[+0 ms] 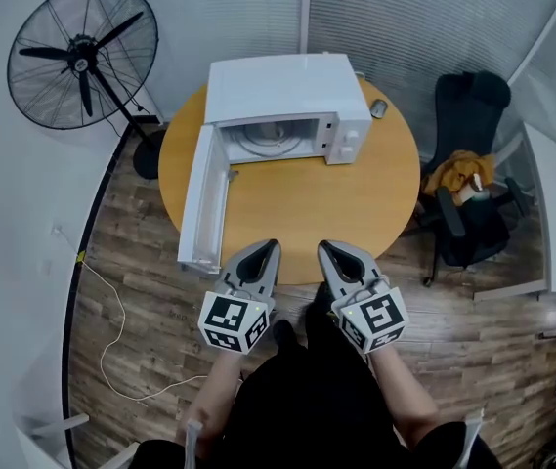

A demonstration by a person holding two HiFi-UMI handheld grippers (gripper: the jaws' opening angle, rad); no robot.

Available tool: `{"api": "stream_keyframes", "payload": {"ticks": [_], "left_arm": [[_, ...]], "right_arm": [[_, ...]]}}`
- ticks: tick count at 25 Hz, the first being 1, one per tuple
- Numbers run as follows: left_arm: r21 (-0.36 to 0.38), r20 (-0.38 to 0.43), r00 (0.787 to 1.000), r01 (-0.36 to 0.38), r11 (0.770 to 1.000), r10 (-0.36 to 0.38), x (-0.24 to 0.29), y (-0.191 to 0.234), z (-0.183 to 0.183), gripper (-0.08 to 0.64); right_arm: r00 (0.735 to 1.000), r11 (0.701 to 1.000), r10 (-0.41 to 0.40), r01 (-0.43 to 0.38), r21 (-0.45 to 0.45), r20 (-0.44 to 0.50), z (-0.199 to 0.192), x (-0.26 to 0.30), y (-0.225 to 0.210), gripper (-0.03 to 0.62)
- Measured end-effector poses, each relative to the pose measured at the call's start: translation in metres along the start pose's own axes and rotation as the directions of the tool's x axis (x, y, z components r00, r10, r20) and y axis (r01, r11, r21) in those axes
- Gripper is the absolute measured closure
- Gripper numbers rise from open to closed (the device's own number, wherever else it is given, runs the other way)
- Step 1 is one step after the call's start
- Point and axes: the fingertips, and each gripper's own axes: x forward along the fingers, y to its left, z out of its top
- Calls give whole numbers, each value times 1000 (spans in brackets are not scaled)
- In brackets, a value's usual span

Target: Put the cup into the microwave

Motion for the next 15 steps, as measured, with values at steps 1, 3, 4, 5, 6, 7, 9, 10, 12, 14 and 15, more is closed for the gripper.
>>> {"api": "stream_keyframes", "payload": {"ticks": [1,3,4,5,6,7,9,10,12,14,15], "left_arm": [[5,2,1000,2,1000,-2,0,-2,0,565],[10,7,1000,6,1000,-6,-1,-7,1,565],[10,9,1000,6,1000,-7,-2,-8,1,565],[10,12,1000,7,1000,-8,-2,-10,2,565],[11,13,1000,9,1000,-9,-3,-12,3,565],[14,14,1000,11,1000,-12,-3,-14,4,565],[21,15,1000,14,1000,-15,-4,-16,6,565],[23,15,1000,14,1000,-15,-5,-16,6,565],[24,15,1000,14,1000,-15,-6,-16,7,565],[23,14,1000,15,1000,-16,-6,-15,7,565],[23,13,1000,16,1000,-17,-6,-16,7,565]], "right_arm": [[1000,1000,6,-6,-3,3,0,-3,2,583],[1000,1000,18,-18,-6,9,2,-7,6,583],[1000,1000,22,-22,-8,13,3,-9,8,583],[1000,1000,24,-24,-10,16,4,-11,9,583],[1000,1000,24,-24,-13,18,6,-13,9,583],[999,1000,25,-25,-16,21,7,-14,10,583],[999,1000,27,-26,-15,36,11,-16,11,583],[999,1000,27,-26,-12,45,13,-16,12,584],[998,1000,27,-27,-10,54,14,-15,13,584],[998,999,29,-29,-14,46,13,-15,14,584],[999,999,30,-30,-17,41,13,-15,14,584]]}}
